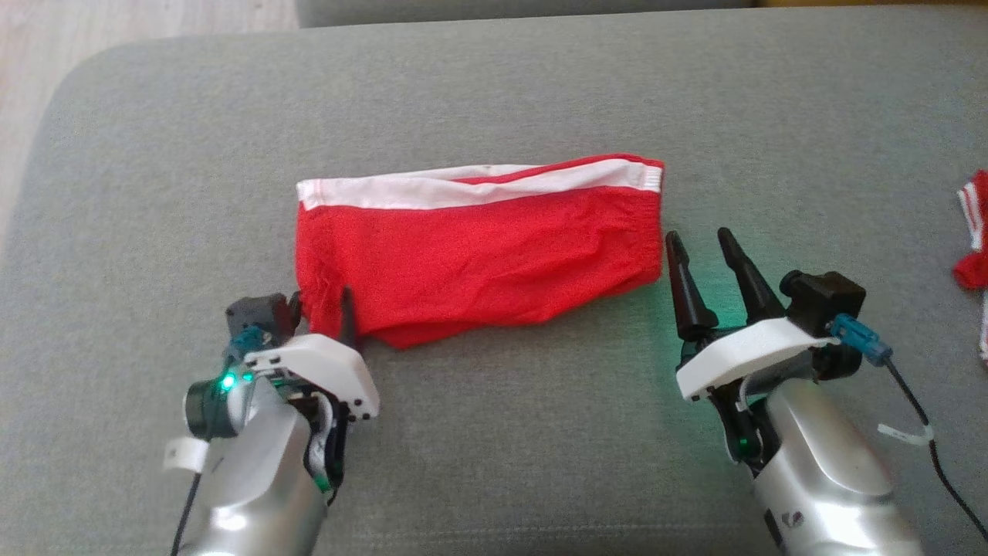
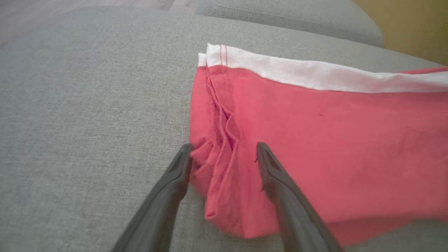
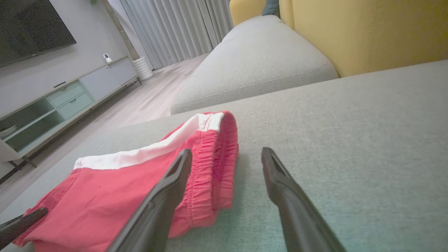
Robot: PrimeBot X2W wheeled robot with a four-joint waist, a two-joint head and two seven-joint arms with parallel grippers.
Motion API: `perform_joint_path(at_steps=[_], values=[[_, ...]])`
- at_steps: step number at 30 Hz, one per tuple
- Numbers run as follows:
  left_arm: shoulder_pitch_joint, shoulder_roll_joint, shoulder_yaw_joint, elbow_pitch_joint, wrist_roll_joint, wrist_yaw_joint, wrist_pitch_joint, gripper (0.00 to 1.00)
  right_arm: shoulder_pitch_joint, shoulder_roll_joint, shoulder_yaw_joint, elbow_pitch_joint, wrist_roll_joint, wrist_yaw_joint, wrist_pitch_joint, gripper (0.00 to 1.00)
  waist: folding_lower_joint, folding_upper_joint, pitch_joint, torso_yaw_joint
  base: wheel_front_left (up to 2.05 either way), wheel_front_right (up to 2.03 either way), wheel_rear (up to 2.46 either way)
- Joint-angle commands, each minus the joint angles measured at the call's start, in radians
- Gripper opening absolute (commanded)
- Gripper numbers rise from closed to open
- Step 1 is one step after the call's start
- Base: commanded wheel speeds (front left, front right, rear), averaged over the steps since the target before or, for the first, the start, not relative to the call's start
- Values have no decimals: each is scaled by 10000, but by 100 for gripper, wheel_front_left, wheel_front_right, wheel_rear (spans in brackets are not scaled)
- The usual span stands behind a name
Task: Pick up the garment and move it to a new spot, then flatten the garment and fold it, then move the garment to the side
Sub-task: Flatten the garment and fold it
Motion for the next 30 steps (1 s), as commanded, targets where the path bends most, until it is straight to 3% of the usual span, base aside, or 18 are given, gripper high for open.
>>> perform_joint_path(at_steps=[1, 6, 16, 17, 18, 19, 20, 21, 30], values=[[-103, 248, 184, -369, -33, 87, -52, 100, -275, 101, 249, -208, 47, 65, -63, 100, 0, 0, 44, 139, 0, 0, 0], [245, 247, -325, -1278, -97, 381, -52, 100, -701, 102, 346, 542, -17, 65, -63, 100, 0, 0, 201, 544, 0, 0, 0], [344, 247, -932, -2048, -391, 536, -52, 100, -1331, 102, 489, 2992, -122, 65, -40, 100, 0, 0, 507, 1241, 0, 0, 0], [357, 247, -911, -2068, -366, 545, -52, 100, -1339, 102, 623, 3138, -4, 65, 1, 95, 0, 0, 522, 1257, 0, 0, 0], [372, 247, -887, -2085, -336, 548, -52, 100, -1361, 102, 745, 3244, 138, 65, 1, 83, 0, 0, 539, 1266, 0, 0, 0], [385, 247, -867, -2102, -311, 546, -52, 100, -1384, 102, 888, 3353, 266, 65, 19, 45, 0, 0, 552, 1274, 0, 0, 0], [403, 247, -850, -2117, -288, 544, -53, 100, -1398, 102, 1034, 3419, 433, 65, 30, 16, 0, 0, 559, 1278, 0, 0, 0], [425, 247, -836, -2134, -263, 546, -53, 100, -1423, 102, 1140, 3463, 602, 65, 26, 0, 0, 0, 566, 1277, 0, 0, 0], [914, 247, -746, -2236, -146, 547, -53, 100, -1523, -272, 1049, 3566, 1440, 65, -53, 0, 0, 0, 289, 1039, 0, 0, 0]])
